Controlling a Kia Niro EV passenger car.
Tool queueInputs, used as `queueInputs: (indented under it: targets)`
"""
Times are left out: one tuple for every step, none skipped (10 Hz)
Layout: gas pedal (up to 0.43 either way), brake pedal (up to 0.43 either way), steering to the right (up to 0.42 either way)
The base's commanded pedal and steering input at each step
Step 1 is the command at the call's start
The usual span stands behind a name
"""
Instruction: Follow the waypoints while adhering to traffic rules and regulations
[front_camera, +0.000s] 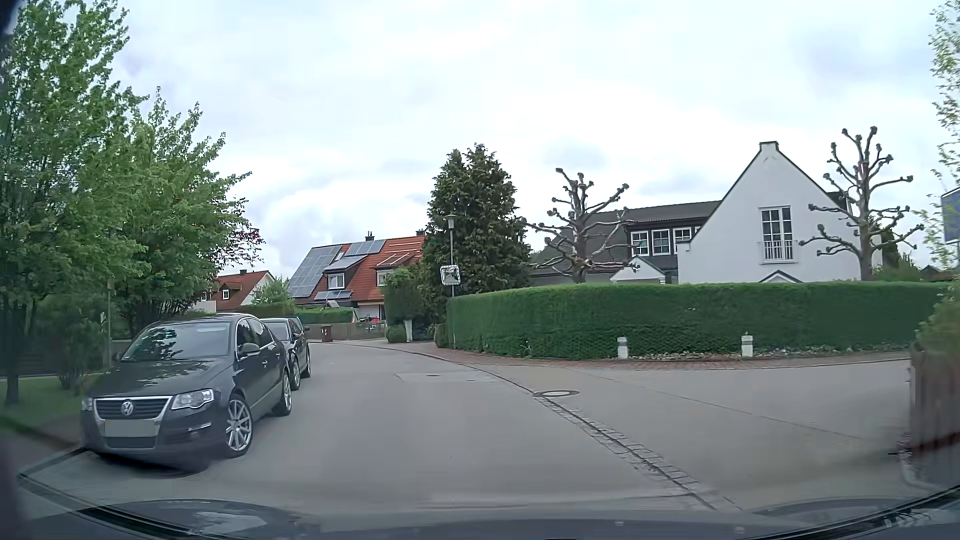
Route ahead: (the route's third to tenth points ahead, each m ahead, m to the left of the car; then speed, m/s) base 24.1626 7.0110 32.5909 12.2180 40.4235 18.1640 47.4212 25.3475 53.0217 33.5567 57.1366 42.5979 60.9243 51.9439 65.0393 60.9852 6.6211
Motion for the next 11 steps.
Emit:
queueInputs:
  targets:
    - [0.118,0.006,-0.090]
    - [0.130,0.006,-0.095]
    - [0.130,0.006,-0.095]
    - [0.130,0.006,-0.095]
    - [0.138,0.006,-0.095]
    - [0.150,0.006,-0.091]
    - [0.157,0.006,-0.083]
    - [0.157,0.006,-0.072]
    - [0.157,0.006,-0.070]
    - [0.157,0.006,-0.071]
    - [0.157,0.006,-0.071]
